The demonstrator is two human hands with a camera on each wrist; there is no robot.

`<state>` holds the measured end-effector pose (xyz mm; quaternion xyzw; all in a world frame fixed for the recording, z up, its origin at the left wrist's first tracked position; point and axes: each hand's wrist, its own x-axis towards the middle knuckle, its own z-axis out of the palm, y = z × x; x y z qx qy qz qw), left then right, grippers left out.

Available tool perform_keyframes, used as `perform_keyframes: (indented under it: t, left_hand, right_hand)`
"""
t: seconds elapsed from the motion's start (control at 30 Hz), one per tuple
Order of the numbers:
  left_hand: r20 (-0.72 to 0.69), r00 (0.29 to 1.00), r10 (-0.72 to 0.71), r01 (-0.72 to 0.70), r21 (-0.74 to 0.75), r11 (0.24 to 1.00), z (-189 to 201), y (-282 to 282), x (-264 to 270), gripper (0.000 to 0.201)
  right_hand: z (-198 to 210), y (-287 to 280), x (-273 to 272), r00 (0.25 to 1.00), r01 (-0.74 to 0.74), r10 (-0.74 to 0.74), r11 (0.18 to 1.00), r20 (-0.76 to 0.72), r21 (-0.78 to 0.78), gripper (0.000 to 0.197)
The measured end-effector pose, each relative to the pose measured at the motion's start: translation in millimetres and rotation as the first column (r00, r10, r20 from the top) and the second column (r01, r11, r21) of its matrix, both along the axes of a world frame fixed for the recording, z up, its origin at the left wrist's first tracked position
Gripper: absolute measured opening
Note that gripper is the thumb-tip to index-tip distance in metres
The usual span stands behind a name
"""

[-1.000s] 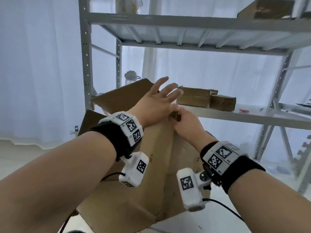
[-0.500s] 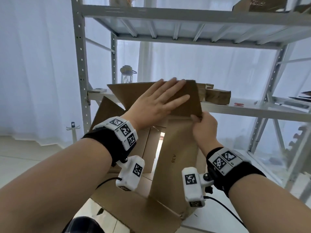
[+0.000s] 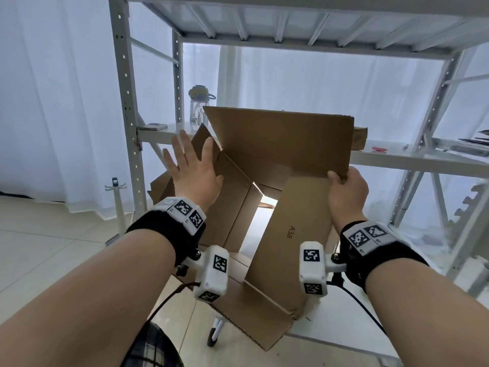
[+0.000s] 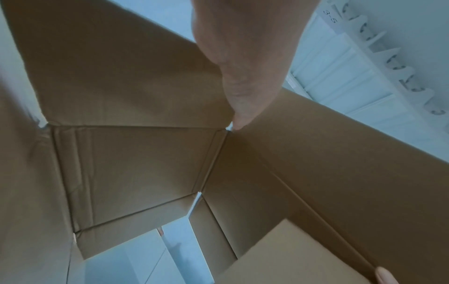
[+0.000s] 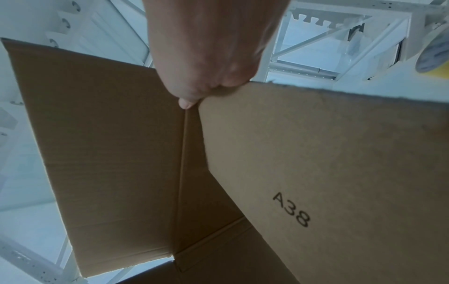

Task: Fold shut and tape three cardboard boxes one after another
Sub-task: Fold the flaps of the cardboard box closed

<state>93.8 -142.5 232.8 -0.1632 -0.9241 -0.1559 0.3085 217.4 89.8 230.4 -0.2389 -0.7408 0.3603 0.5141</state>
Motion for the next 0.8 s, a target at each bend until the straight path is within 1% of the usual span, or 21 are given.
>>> perform_keyframes:
  t: [0.07,0.13,0.17,0.2,0.23,0.27,0.3,0.4,0.47,0.53,0.6,0.73,0.8]
  left_hand:
    - [0.093,0.996,0.009,-0.014,0.054,0.998,-1,-7,-4,0.091]
    - [0.212,0.977,-0.027,-0.011,0.175,0.985,2,-14,-5,0.090]
    - [0.231,0.971,-0.055,0.003,0.218,0.976,2,-16,-9,0.081]
    - [0.206,0.976,-0.077,0.032,0.214,0.976,2,-17,-12,0.062]
    - [0.162,0.983,-0.090,0.061,0.176,0.982,4,-19,-14,0.038]
    - [0.109,0.989,-0.100,0.086,0.131,0.988,8,-20,-15,0.021]
    - [0.054,0.992,-0.111,0.104,0.105,0.989,13,-21,-14,0.017]
    - [-0.069,0.987,-0.148,0.153,0.078,0.985,32,-16,-7,0.029]
    - [-0.104,0.982,-0.158,0.161,0.027,0.987,39,-10,0,0.032]
    - [-0.097,0.982,-0.162,0.157,-0.058,0.986,34,-4,7,0.032]
    - [-0.071,0.983,-0.168,0.160,-0.105,0.981,24,1,10,0.031]
    - [0.014,0.984,-0.177,0.178,-0.115,0.977,12,5,9,0.030]
    - [0.033,0.985,-0.172,0.174,-0.105,0.979,11,2,6,0.029]
  right_hand:
    - [0,0,1,1.000,-0.002,0.002,1.000,-0.012,-0.007,0.017]
    - [-1,-2,1,1.000,-0.014,0.014,1.000,-0.023,-0.022,0.015]
    - [-1,-5,1,0.999,-0.023,0.022,0.999,-0.031,-0.032,0.013]
    - [0,-7,0,0.999,-0.032,0.030,0.998,-0.043,-0.047,0.010]
    - [2,-10,-1,0.998,-0.041,0.037,0.997,-0.059,-0.065,0.008]
    - [6,-13,-1,0.996,-0.049,0.042,0.996,-0.081,-0.078,0.009]
    - [11,-15,-2,0.994,-0.055,0.046,0.994,-0.102,-0.092,0.009]
    - [22,-17,-4,0.987,-0.069,0.047,0.987,-0.155,-0.142,0.008]
    - [18,-15,-4,0.986,-0.067,0.039,0.982,-0.160,-0.174,0.009]
    - [12,-13,-2,0.990,-0.062,0.037,0.982,-0.138,-0.181,0.010]
    - [9,-12,-3,0.993,-0.060,0.040,0.983,-0.114,-0.172,0.012]
    - [10,-10,-5,0.995,-0.072,0.063,0.991,-0.083,-0.109,0.010]
    - [8,-10,-6,0.995,-0.078,0.074,0.995,-0.059,-0.058,0.009]
